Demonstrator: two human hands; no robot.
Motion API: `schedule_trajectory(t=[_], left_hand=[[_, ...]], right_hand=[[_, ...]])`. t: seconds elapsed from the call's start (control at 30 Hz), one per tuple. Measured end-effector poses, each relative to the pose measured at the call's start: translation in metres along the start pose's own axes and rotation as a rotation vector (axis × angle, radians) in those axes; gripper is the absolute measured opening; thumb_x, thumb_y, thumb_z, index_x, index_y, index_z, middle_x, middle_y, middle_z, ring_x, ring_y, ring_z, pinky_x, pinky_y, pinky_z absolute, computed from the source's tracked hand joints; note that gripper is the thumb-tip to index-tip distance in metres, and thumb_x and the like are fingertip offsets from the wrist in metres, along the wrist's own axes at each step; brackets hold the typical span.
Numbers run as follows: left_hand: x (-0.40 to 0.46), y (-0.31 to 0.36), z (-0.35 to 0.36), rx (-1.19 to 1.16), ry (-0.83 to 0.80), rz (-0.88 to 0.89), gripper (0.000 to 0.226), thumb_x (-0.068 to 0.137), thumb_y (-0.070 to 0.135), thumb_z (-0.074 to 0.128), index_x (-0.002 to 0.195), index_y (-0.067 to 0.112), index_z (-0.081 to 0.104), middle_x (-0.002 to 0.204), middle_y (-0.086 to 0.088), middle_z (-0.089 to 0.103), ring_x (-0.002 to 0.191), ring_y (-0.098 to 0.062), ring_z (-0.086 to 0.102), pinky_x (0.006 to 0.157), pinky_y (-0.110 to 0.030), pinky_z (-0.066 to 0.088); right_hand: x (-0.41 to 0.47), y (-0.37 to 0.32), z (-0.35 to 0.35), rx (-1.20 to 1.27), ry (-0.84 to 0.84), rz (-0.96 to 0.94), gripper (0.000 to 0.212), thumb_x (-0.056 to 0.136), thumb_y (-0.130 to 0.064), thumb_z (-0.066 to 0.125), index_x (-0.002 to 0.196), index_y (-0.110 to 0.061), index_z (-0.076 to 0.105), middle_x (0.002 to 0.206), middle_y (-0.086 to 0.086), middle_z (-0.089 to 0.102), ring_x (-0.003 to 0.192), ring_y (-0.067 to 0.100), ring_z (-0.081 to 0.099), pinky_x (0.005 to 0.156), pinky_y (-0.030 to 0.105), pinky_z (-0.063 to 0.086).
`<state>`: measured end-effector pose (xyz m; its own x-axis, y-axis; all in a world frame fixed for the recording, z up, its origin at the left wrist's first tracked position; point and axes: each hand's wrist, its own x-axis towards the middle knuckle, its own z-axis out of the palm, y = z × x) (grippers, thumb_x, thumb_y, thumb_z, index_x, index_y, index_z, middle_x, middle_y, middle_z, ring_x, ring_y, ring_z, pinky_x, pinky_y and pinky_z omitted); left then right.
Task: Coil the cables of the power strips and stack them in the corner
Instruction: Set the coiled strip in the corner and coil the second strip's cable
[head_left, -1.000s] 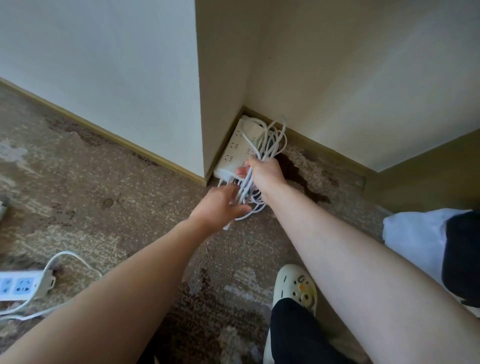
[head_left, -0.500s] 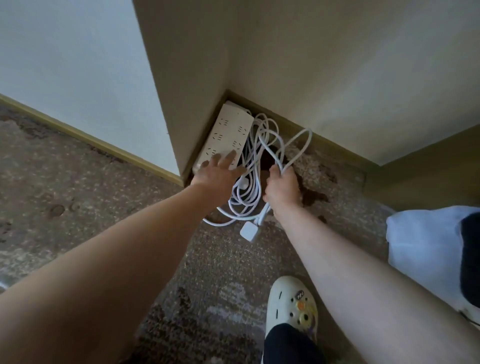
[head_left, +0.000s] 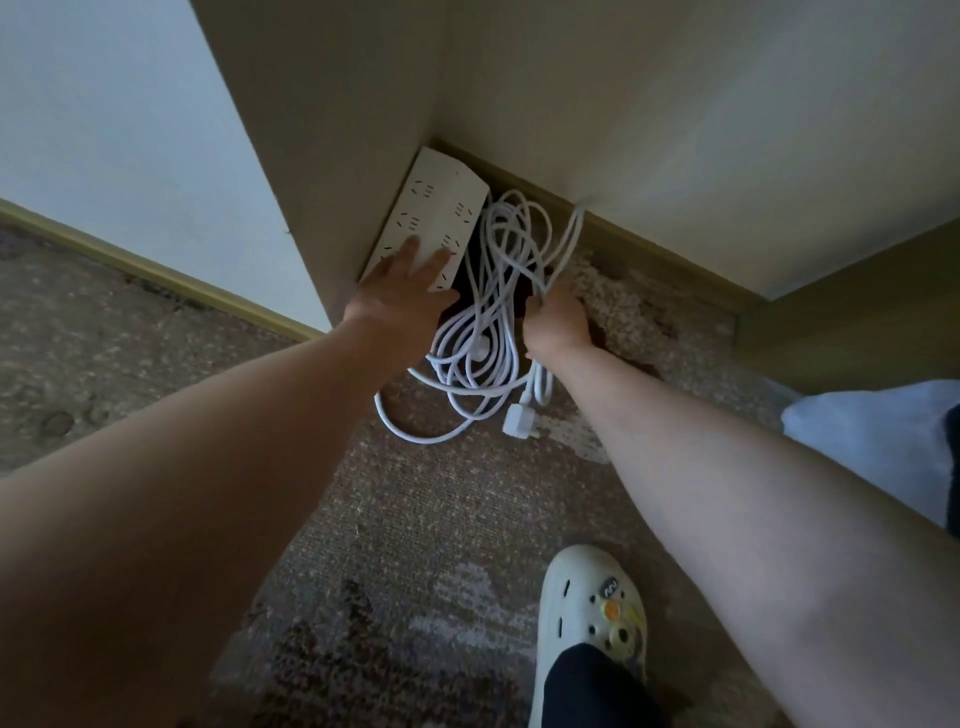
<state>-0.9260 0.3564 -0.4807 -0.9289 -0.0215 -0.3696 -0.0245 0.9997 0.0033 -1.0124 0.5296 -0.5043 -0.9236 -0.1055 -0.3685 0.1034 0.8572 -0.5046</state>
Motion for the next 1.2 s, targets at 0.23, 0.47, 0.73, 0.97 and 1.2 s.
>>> schedule_trajectory(t=[0.23,0.47,0.73,0.97,1.2], left_hand=[[-0.014,0.000,0.020,-0.092,0.078,0.020,0.061,0.101,0.043,0.032,0.154,0.031,0.003,0.161,0.002,-0.016,0.146,-0.027,-0.019,0.119,-0.043,-0.002],[-0.025,0.004,0.032,-0.148,0.149,-0.004,0.069,0.098,0.039,0.041,0.154,0.022,0.003,0.161,-0.001,-0.018,0.145,-0.024,-0.022,0.115,-0.039,-0.012],[-0.024,-0.001,0.038,-0.281,0.211,-0.036,0.074,0.098,0.028,0.043,0.154,0.013,-0.003,0.160,0.000,-0.018,0.146,-0.013,-0.019,0.117,-0.031,-0.012],[-0.026,-0.004,0.036,-0.259,0.183,-0.040,0.083,0.094,0.033,0.047,0.153,0.015,-0.009,0.159,0.003,-0.022,0.145,-0.011,-0.020,0.118,-0.031,-0.011],[-0.026,-0.001,0.040,-0.241,0.197,-0.034,0.085,0.092,0.032,0.049,0.153,0.013,-0.007,0.160,0.000,-0.020,0.146,-0.014,-0.019,0.119,-0.034,-0.009]], right_hand=[[-0.012,0.009,0.019,0.127,0.016,-0.006,0.083,0.101,-0.039,0.053,0.160,-0.018,-0.001,0.158,0.012,0.035,0.134,0.032,0.047,0.105,0.036,0.044],[-0.052,0.019,0.054,0.217,0.192,-0.162,0.058,0.108,-0.020,0.032,0.160,-0.018,0.008,0.168,0.003,0.007,0.153,0.020,0.015,0.118,0.021,0.016],[0.010,-0.021,0.059,0.165,0.004,-0.026,0.060,0.103,-0.011,0.034,0.160,-0.015,0.013,0.166,0.009,0.018,0.146,0.027,0.034,0.118,0.036,0.030],[-0.014,0.010,0.040,0.034,-0.067,-0.135,0.064,0.107,-0.043,0.026,0.161,-0.020,-0.001,0.169,0.001,0.003,0.154,0.021,0.010,0.124,0.045,0.017],[-0.059,0.006,0.071,-0.098,0.186,-0.433,0.056,0.109,-0.025,0.030,0.159,-0.010,0.009,0.167,0.017,0.002,0.154,0.029,-0.002,0.125,0.045,0.013]])
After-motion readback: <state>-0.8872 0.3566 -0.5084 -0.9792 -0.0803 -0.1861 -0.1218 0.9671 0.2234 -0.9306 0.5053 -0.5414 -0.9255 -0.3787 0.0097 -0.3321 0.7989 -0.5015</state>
